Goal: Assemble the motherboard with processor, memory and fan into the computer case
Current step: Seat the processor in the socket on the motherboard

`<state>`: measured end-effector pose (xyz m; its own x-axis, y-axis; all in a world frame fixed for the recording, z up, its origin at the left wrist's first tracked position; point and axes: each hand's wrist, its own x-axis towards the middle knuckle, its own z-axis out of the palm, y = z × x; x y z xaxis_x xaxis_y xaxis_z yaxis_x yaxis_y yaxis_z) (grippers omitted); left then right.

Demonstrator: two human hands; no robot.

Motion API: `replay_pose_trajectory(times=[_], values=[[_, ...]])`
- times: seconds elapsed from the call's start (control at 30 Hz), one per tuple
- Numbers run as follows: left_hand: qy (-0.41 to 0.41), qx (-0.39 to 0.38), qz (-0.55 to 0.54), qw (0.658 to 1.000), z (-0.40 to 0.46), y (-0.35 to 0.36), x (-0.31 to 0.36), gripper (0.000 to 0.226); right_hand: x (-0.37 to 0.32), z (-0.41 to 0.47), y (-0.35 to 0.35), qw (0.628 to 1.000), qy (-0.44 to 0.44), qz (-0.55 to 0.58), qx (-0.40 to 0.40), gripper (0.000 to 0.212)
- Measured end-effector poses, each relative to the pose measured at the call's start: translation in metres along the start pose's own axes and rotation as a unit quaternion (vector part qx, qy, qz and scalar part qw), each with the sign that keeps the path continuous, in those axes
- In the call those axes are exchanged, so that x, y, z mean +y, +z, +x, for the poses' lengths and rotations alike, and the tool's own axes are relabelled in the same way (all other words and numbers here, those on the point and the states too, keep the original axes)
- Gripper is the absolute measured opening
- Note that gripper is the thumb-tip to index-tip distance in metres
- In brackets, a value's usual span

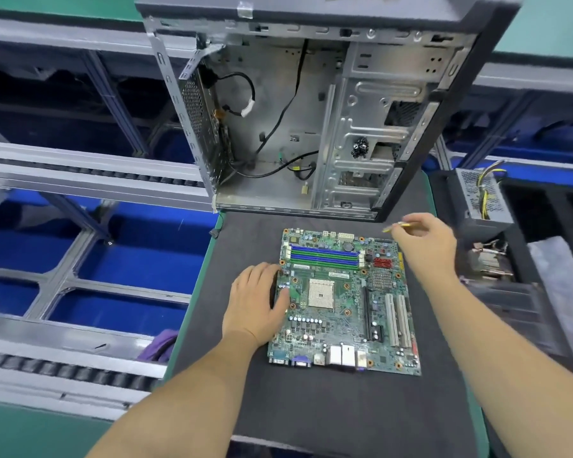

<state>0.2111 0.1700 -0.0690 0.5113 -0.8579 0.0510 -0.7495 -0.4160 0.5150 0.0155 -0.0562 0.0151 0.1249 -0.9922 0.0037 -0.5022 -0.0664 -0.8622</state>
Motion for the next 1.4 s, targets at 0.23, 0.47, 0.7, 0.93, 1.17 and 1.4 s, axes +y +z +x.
replay_pose_trajectory(times=[0.23, 0.47, 0.7, 0.93, 1.17, 1.4], values=[[0.015, 0.036, -0.071, 0.997, 0.004, -0.015, 0.033, 0.053, -0.002, -0.096, 0.046, 0.983, -0.013, 0.110, -0.145, 0.027], [0.065, -0.116, -0.130, 0.983, 0.013, -0.019, 0.063, 0.054, 0.007, -0.112, 0.045, 0.963, 0.011, 0.160, -0.215, 0.036], [0.065, -0.119, -0.104, 0.985, 0.012, -0.013, 0.056, 0.050, 0.021, -0.112, 0.040, 0.930, 0.069, 0.229, -0.279, 0.051], [0.078, -0.080, -0.037, 0.993, 0.012, -0.014, 0.046, 0.041, 0.022, -0.103, 0.042, 0.961, -0.053, -0.153, -0.226, 0.026], [0.063, -0.068, -0.003, 0.996, 0.013, -0.012, 0.047, 0.039, 0.015, -0.098, 0.051, 0.910, -0.083, -0.304, -0.271, 0.041], [0.059, -0.071, -0.015, 0.996, 0.013, -0.009, 0.046, 0.039, 0.003, -0.101, 0.052, 0.908, -0.053, -0.315, -0.273, 0.023]])
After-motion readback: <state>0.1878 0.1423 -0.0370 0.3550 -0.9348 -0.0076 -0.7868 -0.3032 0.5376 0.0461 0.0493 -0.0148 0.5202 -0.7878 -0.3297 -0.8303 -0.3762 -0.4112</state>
